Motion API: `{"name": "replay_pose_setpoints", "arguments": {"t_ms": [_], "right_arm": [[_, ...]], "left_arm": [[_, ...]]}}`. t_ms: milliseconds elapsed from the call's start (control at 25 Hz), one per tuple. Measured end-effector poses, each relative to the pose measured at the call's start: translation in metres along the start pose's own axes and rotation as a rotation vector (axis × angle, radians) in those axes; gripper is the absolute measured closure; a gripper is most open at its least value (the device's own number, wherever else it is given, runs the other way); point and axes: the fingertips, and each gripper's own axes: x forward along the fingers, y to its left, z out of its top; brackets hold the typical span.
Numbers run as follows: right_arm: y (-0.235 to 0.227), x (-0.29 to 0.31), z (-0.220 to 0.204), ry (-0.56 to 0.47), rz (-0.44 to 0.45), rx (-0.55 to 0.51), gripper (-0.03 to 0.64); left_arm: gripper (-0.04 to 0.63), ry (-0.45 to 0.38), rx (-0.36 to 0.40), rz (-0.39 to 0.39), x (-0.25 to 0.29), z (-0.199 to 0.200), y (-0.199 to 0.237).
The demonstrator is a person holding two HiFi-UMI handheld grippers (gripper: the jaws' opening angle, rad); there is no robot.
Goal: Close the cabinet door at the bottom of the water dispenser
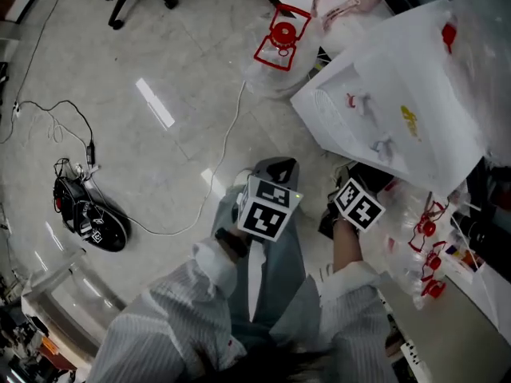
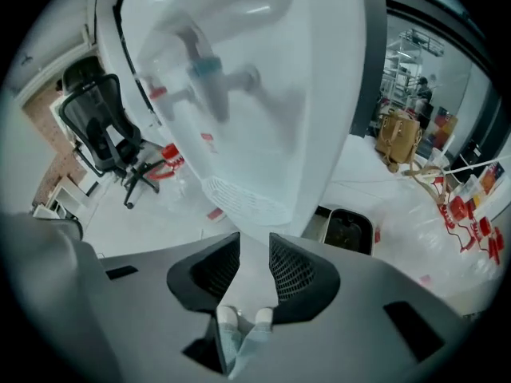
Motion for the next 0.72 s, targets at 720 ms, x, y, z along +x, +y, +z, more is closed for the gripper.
{"name": "replay_pose_setpoints", "arguments": {"t_ms": [720], "right_arm": [[0.148, -0.298, 0.148, -0.535, 0.502, 0.004, 0.592]], "left_arm": [[0.584, -0.224, 0.208, -0.142, -0.186, 0.142, -0.068]]}}
